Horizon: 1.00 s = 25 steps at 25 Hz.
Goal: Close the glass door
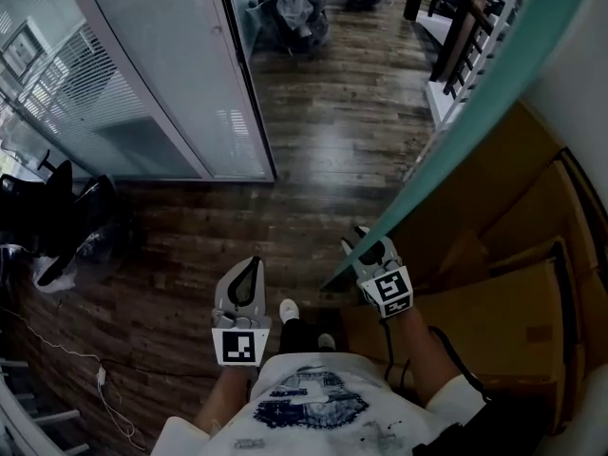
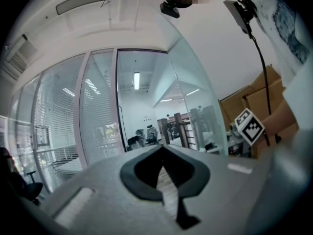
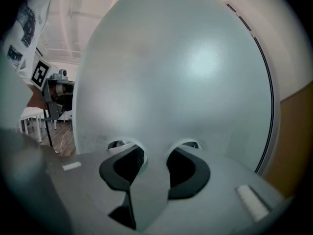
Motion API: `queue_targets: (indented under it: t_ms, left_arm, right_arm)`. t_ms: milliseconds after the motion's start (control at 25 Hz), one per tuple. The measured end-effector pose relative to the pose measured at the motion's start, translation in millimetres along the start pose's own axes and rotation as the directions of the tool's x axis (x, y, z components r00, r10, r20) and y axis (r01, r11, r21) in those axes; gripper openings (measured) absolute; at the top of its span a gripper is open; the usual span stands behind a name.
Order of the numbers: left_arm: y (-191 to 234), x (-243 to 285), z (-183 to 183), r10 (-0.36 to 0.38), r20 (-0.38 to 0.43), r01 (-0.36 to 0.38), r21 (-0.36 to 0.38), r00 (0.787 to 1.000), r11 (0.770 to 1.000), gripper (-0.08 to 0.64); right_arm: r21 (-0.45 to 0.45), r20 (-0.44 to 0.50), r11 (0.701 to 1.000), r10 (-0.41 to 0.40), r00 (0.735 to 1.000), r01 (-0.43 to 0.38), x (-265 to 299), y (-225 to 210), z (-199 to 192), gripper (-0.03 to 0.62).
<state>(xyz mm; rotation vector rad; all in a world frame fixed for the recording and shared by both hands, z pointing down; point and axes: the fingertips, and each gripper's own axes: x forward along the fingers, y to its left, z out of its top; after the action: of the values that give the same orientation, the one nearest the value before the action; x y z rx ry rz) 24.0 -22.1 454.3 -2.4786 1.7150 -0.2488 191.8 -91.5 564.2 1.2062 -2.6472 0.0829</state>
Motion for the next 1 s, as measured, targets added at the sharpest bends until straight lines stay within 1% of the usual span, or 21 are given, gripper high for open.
queue_targets:
  t_ms: [120, 360, 560, 640, 760, 920, 1000]
  left_arm:
    - [6, 9, -1, -0.005, 0.015, 0.005, -0.001, 1.0, 1.0, -0.002]
    - [26, 24, -10, -0.014, -0.001, 0.014, 0.005, 1.0, 1.0, -0.002]
    - [51, 37, -14, -0.01, 0.0, 0.01, -0.02, 1.0, 1.0, -0.002]
    - [60, 42, -15, -0.015, -0.001, 0.015, -0.025, 1.0, 1.0, -0.002]
    - [71, 50, -14, -0.029, 0.022, 0.029, -0.015, 0.999, 0.999, -0.002]
    - [86, 56, -20, -0.034, 0.014, 0.034, -0.023, 0.999, 0.999, -0.002]
    - [96, 58, -20, -0.03, 0.032, 0.031, -0.024, 0.999, 0.999, -0.002]
  right_arm:
    - [0.001, 0.002, 1.0, 0.001, 1.0, -0.001, 11, 1, 1, 0.137]
    - [-0.009, -0.009, 1.0, -0.006, 1.0, 0.006, 37, -2, -2, 0.137]
    - [-0.009, -0.021, 1.0, -0.009, 1.0, 0.009, 64, 0, 3, 0.137]
    - [-0.007, -0.025, 1.0, -0.018, 1.0, 0.018, 76, 0, 7, 0.137]
    - [0.0, -0.033, 0.999, -0.036, 0.999, 0.036, 93, -1, 11, 0.137]
    - [0.004, -0.04, 0.998, -0.059, 0.997, 0.06, 115, -5, 16, 0.137]
    - [0.007, -0.041, 0.998, -0.07, 0.997, 0.07, 124, -7, 17, 0.137]
